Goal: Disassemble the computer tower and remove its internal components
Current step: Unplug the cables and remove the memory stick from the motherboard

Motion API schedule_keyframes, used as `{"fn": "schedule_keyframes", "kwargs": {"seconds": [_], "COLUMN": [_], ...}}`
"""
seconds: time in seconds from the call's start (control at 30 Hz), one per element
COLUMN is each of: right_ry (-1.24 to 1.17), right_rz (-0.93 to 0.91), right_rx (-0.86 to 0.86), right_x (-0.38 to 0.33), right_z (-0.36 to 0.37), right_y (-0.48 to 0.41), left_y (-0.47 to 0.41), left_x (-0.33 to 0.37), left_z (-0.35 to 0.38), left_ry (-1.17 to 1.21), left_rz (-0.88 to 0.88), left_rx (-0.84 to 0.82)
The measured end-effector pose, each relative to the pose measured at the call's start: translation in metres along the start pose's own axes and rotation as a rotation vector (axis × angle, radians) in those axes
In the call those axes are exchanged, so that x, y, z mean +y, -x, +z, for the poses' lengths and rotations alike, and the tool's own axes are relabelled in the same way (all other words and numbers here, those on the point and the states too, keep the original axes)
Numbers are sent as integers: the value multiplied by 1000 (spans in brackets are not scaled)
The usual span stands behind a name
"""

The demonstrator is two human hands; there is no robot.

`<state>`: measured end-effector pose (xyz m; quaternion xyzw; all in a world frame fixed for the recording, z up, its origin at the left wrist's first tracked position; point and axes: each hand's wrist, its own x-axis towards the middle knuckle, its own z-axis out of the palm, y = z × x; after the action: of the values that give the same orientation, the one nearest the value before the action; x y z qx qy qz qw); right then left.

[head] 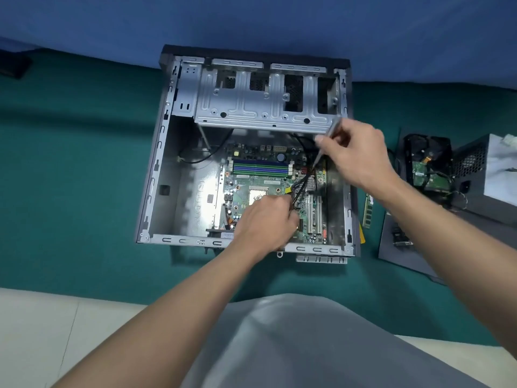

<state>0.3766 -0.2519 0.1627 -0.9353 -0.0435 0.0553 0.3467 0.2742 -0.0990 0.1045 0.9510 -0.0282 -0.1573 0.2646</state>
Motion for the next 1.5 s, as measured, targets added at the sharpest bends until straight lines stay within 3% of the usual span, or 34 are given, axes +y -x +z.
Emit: {"fn": "schedule_keyframes", "kwargs": {"seconds": [0.07, 0.13, 0.23, 0.33, 0.5, 0.87, 1.5], "right_ry": [-79, -83, 78, 267, 383, 396, 350], "right_rz": [13, -24, -139, -186, -196, -184, -221], "right_rx": [130, 135, 138, 123, 112, 127, 216], "right_x": [8, 17, 26, 29, 28, 30, 31], "right_z": [6, 17, 31, 34, 38, 41, 43], "right_y": [8, 16, 23, 18, 11, 9, 8], "left_y": [-10, -24, -48, -64, -87, -117, -126], "left_x": [0, -1, -7, -12, -17, -14, -12], "left_z": [-4, -9, -9, -1, 15, 27, 32], "left_ry": [53, 67, -46, -191, -328, -558, -562], "left_rz": [-61, -109, -124, -50, 95, 140, 279], "left_rx": [-45, -46, -6, 34, 29, 3, 69]}}
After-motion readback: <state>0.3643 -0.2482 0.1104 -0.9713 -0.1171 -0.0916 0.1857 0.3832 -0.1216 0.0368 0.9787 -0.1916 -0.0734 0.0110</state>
